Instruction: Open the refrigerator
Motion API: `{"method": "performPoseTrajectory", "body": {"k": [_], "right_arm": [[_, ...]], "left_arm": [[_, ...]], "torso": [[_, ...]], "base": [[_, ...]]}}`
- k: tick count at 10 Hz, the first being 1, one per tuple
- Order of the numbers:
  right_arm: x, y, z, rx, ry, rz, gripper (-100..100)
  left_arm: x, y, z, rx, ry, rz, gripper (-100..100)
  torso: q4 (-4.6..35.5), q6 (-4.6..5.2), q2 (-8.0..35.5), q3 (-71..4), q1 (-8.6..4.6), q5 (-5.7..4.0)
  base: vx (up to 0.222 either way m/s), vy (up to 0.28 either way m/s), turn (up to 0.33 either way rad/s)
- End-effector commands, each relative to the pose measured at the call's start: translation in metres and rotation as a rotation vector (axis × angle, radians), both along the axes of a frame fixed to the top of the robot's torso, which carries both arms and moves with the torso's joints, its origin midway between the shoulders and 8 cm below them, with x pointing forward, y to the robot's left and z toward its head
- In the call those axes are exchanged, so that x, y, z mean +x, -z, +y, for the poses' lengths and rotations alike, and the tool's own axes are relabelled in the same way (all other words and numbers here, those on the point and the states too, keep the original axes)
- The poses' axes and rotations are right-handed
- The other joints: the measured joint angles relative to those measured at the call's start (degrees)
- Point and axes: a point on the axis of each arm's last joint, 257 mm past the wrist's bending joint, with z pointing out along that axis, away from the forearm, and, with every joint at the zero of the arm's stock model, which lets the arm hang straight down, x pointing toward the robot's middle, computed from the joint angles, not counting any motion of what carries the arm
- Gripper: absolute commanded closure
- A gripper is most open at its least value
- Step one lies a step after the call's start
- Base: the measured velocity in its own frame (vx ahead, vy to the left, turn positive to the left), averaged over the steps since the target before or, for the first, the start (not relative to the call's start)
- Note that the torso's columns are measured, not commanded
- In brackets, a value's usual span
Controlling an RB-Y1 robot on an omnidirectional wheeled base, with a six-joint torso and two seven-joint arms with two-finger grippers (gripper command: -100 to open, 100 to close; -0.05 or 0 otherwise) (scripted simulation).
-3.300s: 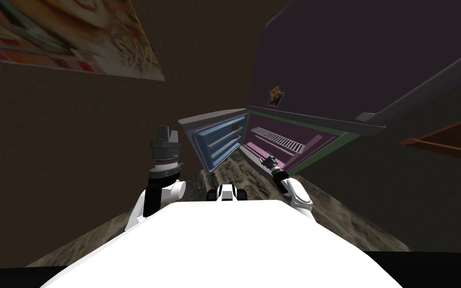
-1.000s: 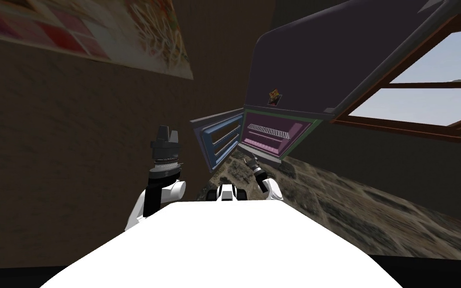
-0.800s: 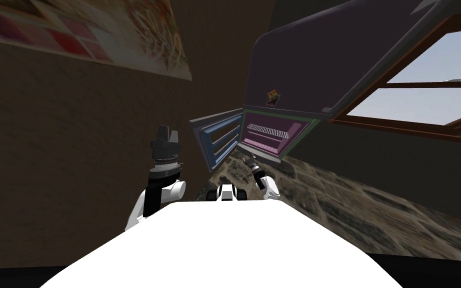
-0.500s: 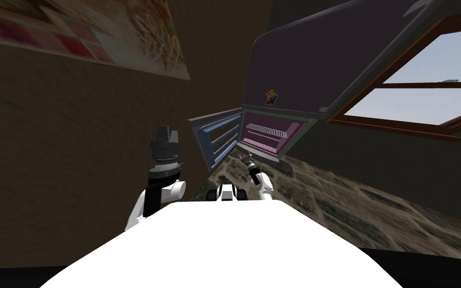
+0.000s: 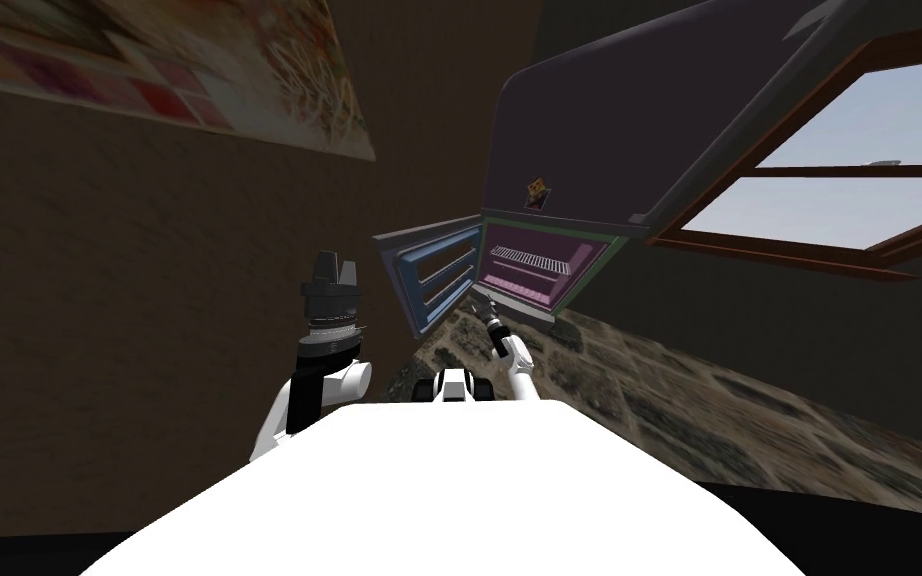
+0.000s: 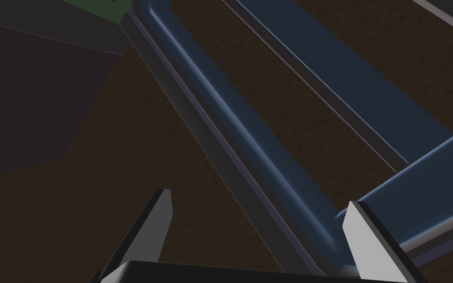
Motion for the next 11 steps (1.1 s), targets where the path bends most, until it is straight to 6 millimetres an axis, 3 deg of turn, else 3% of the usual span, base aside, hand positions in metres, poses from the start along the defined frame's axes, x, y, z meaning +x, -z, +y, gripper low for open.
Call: {"method": "performPoseTrajectory", "body": {"k": [1,3,4,11], "right_arm": [[0.018,0.001,0.020,-0.025,-0.001,0.018,-100],[0.016,0.001,0.018,-0.023,-0.001,0.016,-100],[0.029,-0.009,0.023,-0.024,0.010,0.019,-100],[0.057,-0.035,0.030,-0.023,0.050,0.023,-100]], "left_arm": [[0.000,0.000,0.000,0.000,0.000,0.000,0],[0.000,0.000,0.000,0.000,0.000,0.000,0],[0.000,0.000,0.000,0.000,0.000,0.000,0],[0.000,0.000,0.000,0.000,0.000,0.000,0]], "torso": [[0.0,0.01,0.0,0.0,0.09,0.01],[0.0,0.00,-0.2,-0.1,0.23,0.06],[-0.1,0.00,-0.2,-0.1,0.26,0.07],[0.0,0.01,-0.1,-0.1,0.17,0.04]], "base": [[-0.068,-0.062,-0.001],[-0.028,-0.027,0.004],[-0.053,-0.043,0.092],[-0.052,-0.053,0.059]]}}
